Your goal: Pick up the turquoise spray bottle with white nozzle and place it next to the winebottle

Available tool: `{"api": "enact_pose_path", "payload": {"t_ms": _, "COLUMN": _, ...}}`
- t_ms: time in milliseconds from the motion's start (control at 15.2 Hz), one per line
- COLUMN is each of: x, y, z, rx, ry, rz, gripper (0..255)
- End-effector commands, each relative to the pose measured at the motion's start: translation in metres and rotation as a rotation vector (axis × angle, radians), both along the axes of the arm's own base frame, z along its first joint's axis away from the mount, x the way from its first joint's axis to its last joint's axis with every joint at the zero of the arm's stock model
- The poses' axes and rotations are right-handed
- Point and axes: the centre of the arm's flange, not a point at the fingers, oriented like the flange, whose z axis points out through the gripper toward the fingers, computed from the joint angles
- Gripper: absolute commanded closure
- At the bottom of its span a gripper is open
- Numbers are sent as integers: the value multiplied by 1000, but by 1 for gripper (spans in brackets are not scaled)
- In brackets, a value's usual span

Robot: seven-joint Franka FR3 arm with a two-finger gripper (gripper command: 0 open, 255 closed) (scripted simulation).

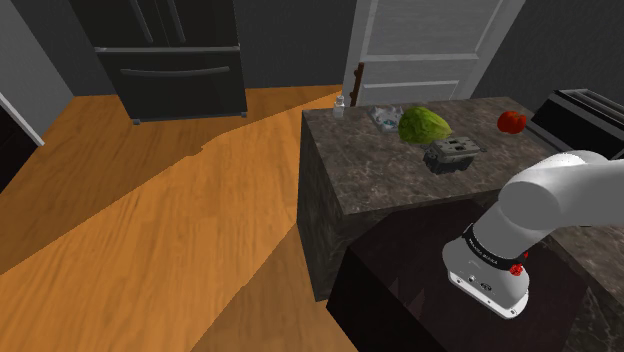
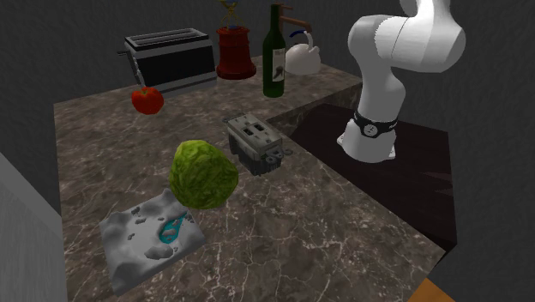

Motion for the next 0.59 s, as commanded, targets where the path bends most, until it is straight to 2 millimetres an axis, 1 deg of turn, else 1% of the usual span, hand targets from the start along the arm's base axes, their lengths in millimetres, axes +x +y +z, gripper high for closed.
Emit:
{"api": "enact_pose_path", "payload": {"t_ms": 0, "x": -27, "y": -3, "z": 0, "rx": 2, "ry": -1, "rz": 9, "gripper": 255}}
{"api": "enact_pose_path", "payload": {"t_ms": 66, "x": -33, "y": -4, "z": 0, "rx": 2, "ry": -1, "rz": 9, "gripper": 255}}
{"api": "enact_pose_path", "payload": {"t_ms": 528, "x": -33, "y": -4, "z": -37, "rx": 3, "ry": -1, "rz": 9, "gripper": 255}}
